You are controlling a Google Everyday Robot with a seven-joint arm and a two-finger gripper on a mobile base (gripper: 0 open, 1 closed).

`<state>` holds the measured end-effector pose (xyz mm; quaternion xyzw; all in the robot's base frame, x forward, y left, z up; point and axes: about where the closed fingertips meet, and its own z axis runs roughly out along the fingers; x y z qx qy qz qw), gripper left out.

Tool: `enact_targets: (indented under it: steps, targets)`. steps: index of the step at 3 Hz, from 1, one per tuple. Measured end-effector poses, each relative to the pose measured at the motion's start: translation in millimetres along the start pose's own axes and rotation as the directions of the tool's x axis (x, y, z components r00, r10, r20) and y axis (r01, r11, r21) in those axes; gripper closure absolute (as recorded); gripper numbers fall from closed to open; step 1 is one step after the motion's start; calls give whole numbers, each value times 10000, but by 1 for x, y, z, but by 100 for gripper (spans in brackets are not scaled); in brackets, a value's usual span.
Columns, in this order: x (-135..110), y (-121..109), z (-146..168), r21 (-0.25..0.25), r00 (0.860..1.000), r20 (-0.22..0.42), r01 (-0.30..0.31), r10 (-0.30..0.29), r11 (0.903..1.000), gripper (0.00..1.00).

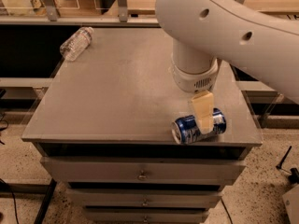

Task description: Knock pepsi can over

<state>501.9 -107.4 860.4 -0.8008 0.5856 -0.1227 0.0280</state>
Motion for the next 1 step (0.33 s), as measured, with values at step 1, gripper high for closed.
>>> enact_targets:
  steps: [1]
  targets:
    - [0, 0, 0, 1, 10000, 0, 0, 0, 10000, 0]
